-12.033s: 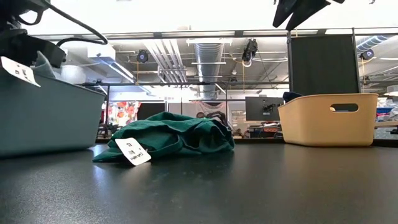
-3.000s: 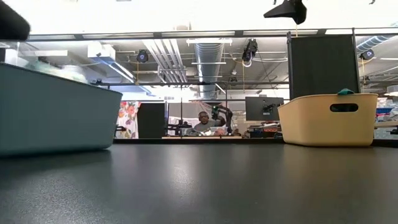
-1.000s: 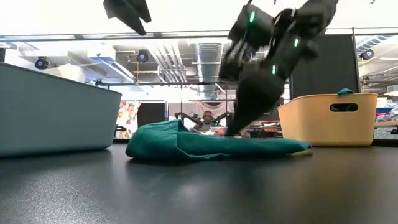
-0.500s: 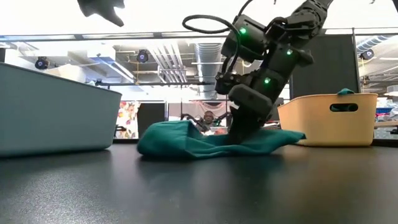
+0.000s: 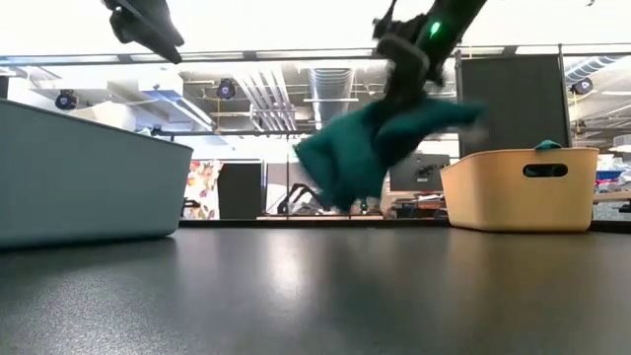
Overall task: Sort towels by color in basket
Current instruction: Put the green towel into the orange bin
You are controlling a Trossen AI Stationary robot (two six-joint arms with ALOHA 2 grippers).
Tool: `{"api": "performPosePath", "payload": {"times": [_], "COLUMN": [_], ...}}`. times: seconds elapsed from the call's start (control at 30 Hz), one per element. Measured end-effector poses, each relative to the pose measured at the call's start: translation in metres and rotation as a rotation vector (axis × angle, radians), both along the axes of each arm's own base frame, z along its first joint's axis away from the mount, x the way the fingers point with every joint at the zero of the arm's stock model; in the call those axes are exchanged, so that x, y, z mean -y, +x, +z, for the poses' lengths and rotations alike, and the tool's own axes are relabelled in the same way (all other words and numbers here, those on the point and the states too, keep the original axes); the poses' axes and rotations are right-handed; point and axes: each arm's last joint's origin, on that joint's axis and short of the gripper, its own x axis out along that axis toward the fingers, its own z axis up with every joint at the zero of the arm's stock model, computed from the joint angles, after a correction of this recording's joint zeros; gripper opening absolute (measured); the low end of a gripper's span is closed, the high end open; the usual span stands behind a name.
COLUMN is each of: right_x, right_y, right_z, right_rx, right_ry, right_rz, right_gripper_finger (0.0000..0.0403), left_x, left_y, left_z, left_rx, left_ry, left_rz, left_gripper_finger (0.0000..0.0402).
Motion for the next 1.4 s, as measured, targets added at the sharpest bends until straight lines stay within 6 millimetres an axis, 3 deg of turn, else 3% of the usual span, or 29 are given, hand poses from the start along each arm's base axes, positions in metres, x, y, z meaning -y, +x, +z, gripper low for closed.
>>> {"api": "performPosePath", "payload": {"times": [0.17,0.23,0.4,0.57,0.67,0.8,0.97,1.1,1.2,1.4], "right_x": [0.015,0.019,0.03,0.045,0.056,0.076,0.121,0.166,0.192,0.21], "right_y": [-0.061,-0.089,-0.144,-0.179,-0.184,-0.173,-0.165,-0.16,-0.165,-0.162], "right_z": [0.075,0.09,0.099,0.089,0.08,0.07,0.043,0.026,0.008,-0.03], "right_rx": [0.096,0.072,-0.037,-0.082,-0.105,-0.114,-0.116,0.025,0.042,0.018], "right_ry": [-0.326,-0.43,-0.497,-0.366,-0.233,-0.023,0.237,0.349,0.363,0.371], "right_rz": [-0.214,-0.299,-0.492,-0.772,-0.881,-0.864,-0.981,-0.944,-1.022,-1.167], "right_gripper_finger": [0.0013,0.0013,0.0013,0.0013,0.0013,0.0013,0.0013,0.0013,0.0013,0.0013], "left_x": [0.0,-0.001,-0.001,-0.001,-0.001,-0.001,-0.001,0.001,0.002,0.004], "left_y": [0.002,0.002,0.002,0.003,0.003,0.003,0.003,0.003,0.002,0.002], "left_z": [-0.002,-0.001,0.001,0.001,0.002,0.001,0.002,0.001,0.001,0.002], "left_rx": [0.003,0.012,0.024,0.026,0.032,0.033,0.047,0.051,0.054,0.072], "left_ry": [0.036,0.046,0.051,0.049,0.044,0.042,0.011,-0.035,-0.067,-0.103], "left_rz": [0.001,0.009,0.015,0.017,0.022,0.024,0.054,0.055,0.057,0.084], "left_gripper_finger": [0.0227,0.0227,0.0227,0.0227,0.0227,0.0227,0.0227,0.0227,0.0227,0.0227]}}
